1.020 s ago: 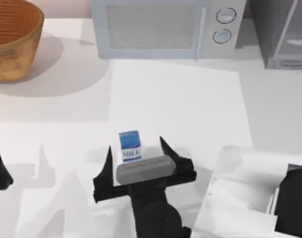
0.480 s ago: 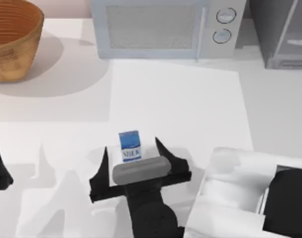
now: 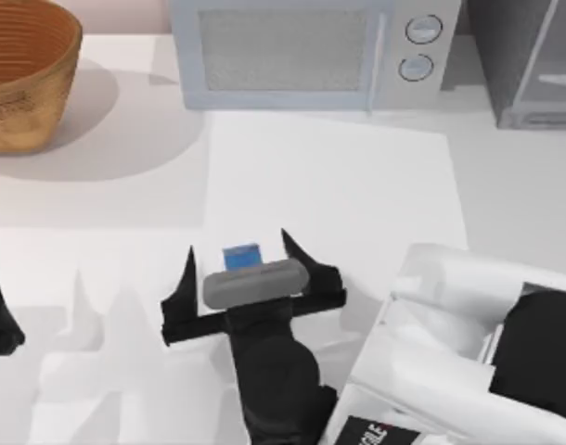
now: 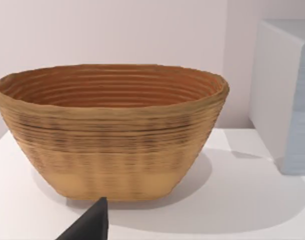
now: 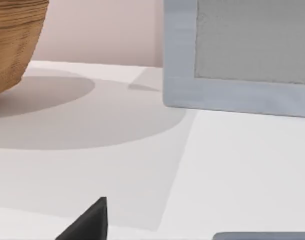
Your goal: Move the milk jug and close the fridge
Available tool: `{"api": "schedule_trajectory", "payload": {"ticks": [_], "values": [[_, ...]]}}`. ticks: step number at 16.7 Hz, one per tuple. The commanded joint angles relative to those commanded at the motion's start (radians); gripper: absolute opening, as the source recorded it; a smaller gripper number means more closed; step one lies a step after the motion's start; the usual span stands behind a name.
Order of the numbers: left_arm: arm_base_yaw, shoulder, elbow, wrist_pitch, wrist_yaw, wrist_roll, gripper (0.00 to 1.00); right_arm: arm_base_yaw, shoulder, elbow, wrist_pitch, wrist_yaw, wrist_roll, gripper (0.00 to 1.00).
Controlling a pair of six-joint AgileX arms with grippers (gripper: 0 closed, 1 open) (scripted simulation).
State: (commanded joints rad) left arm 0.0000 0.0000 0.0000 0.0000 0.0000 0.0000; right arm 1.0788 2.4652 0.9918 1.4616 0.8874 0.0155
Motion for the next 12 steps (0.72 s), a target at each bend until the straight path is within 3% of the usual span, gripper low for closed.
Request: {"api": "schedule_trajectory", "payload": {"ticks": [1,12], "values": [[0.0,0.0,0.0,0.0,0.0,0.0,1.0,0.0,0.0,0.0,0.0,0.0,0.0,1.0],[0.0,0.0,0.0,0.0,0.0,0.0,1.0,0.0,0.0,0.0,0.0,0.0,0.0,0.17]]}}
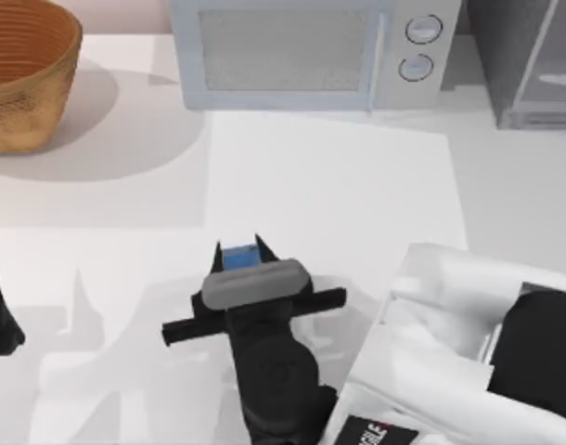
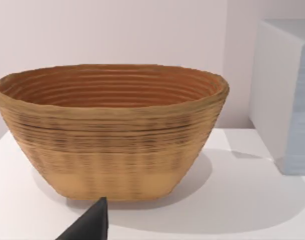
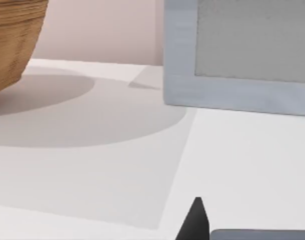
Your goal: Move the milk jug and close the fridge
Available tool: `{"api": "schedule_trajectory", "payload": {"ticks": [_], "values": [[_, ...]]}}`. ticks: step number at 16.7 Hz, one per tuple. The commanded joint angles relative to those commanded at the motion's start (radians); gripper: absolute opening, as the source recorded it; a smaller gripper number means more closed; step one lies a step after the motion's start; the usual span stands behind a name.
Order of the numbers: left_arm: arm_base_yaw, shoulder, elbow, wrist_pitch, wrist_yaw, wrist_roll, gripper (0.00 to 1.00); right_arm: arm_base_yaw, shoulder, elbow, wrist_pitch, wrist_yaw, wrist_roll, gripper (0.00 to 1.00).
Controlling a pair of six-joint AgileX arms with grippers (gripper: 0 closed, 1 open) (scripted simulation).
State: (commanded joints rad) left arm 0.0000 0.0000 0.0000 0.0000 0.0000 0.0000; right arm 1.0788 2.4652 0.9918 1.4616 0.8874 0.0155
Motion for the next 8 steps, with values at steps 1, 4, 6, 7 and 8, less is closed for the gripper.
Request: {"api": "schedule_trajectory", "payload": {"ticks": [1,4,6,7,8], "values": [[0.0,0.0,0.0,0.0,0.0,0.0,1.0,0.0,0.0,0.0,0.0,0.0,0.0,0.1],[0.0,0.0,0.0,0.0,0.0,0.0,1.0,0.0,0.0,0.0,0.0,0.0,0.0,0.0],[0.0,0.0,0.0,0.0,0.0,0.0,1.0,0.0,0.0,0.0,0.0,0.0,0.0,0.0],[0.0,0.0,0.0,0.0,0.0,0.0,1.0,0.0,0.0,0.0,0.0,0.0,0.0,0.0],[0.0,0.0,0.0,0.0,0.0,0.0,1.0,0.0,0.0,0.0,0.0,0.0,0.0,0.0]]}}
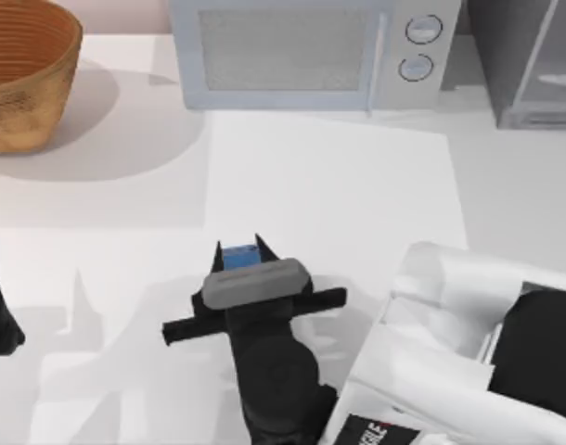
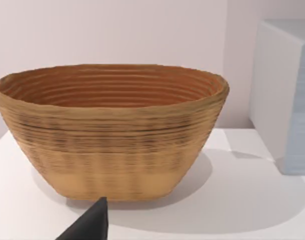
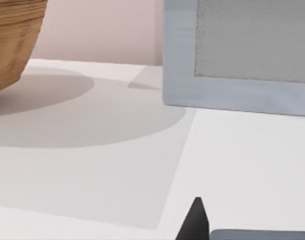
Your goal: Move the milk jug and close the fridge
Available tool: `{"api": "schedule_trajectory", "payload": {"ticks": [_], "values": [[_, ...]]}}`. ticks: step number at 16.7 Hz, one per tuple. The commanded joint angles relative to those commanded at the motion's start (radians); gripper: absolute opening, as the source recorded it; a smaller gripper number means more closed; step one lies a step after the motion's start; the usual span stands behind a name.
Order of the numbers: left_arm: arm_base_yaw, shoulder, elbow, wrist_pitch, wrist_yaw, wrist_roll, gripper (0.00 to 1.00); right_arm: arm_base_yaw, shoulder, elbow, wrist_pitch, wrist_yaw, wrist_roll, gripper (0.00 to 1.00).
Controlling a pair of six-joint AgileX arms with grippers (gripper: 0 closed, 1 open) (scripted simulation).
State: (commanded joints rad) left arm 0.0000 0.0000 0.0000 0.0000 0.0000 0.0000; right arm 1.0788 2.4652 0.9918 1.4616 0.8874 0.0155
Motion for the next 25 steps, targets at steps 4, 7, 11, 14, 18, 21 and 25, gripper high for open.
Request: {"api": "schedule_trajectory", "payload": {"ticks": [4,7,11,14,18,21,25], "values": [[0.0,0.0,0.0,0.0,0.0,0.0,1.0,0.003,-0.006,-0.002,-0.003,-0.001,0.001,0.0],[0.0,0.0,0.0,0.0,0.0,0.0,1.0,0.002,-0.057,-0.016,-0.042,-0.001,0.001,0.0],[0.0,0.0,0.0,0.0,0.0,0.0,1.0,0.003,-0.116,-0.029,-0.088,-0.001,0.002,0.0],[0.0,0.0,0.0,0.0,0.0,0.0,1.0,0.002,-0.112,-0.026,-0.085,-0.001,0.004,0.0],[0.0,0.0,0.0,0.0,0.0,0.0,1.0,-0.061,-0.172,-0.067,-0.103,-0.065,0.003,0.0],[0.0,0.0,0.0,0.0,0.0,0.0,1.0,-0.215,-0.293,-0.154,-0.143,-0.191,0.0,0.0],[0.0,0.0,0.0,0.0,0.0,0.0,1.0,-0.523,-0.516,-0.308,-0.214,-0.415,-0.002,0.0]]}}
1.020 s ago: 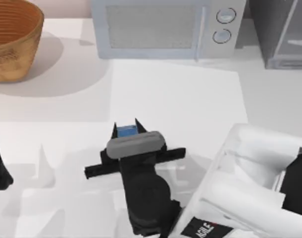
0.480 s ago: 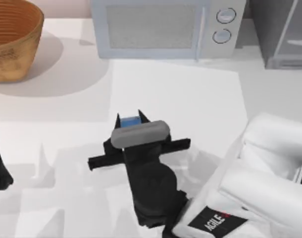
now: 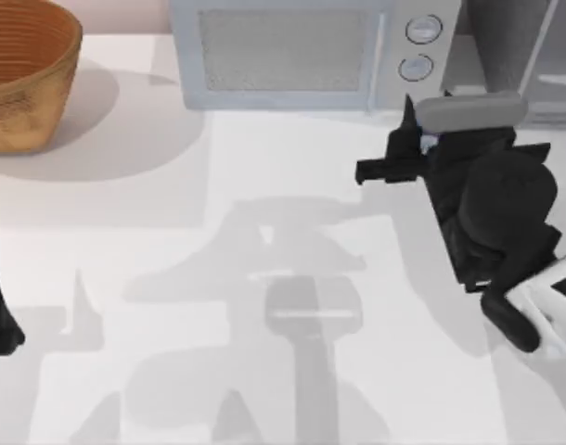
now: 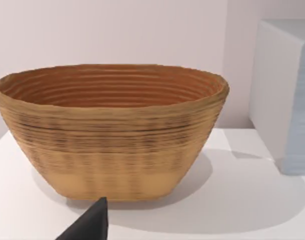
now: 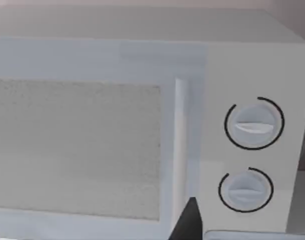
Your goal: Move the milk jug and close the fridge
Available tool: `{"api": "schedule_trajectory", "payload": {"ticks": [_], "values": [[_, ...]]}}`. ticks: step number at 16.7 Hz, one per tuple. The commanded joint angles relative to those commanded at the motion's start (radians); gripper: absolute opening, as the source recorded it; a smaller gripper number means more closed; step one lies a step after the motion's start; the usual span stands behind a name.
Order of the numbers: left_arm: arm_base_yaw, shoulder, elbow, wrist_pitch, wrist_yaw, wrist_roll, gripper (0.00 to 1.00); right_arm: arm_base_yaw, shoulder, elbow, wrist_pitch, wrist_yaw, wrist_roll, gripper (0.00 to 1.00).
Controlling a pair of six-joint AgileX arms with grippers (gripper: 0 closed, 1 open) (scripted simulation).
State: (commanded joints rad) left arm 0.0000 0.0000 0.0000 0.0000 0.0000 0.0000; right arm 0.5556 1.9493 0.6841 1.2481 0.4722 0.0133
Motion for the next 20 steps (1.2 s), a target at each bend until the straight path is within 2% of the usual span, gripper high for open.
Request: {"api": "schedule_trajectory", "payload": {"ticks": [5,8,10,16,20], "values": [[0.0,0.0,0.0,0.0,0.0,0.0,1.0,-0.382,-0.294,-0.192,-0.087,-0.285,0.002,0.0],[0.0,0.0,0.0,0.0,0.0,0.0,1.0,-0.509,-0.413,-0.271,-0.124,-0.401,0.002,0.0],[0.0,0.0,0.0,0.0,0.0,0.0,1.0,-0.54,-0.443,-0.293,-0.134,-0.432,0.003,0.0],[0.0,0.0,0.0,0.0,0.0,0.0,1.0,-0.54,-0.427,-0.277,-0.133,-0.437,0.001,0.0],[0.0,0.0,0.0,0.0,0.0,0.0,1.0,-0.573,-0.272,-0.128,-0.14,-0.493,-0.014,0.0]]}}
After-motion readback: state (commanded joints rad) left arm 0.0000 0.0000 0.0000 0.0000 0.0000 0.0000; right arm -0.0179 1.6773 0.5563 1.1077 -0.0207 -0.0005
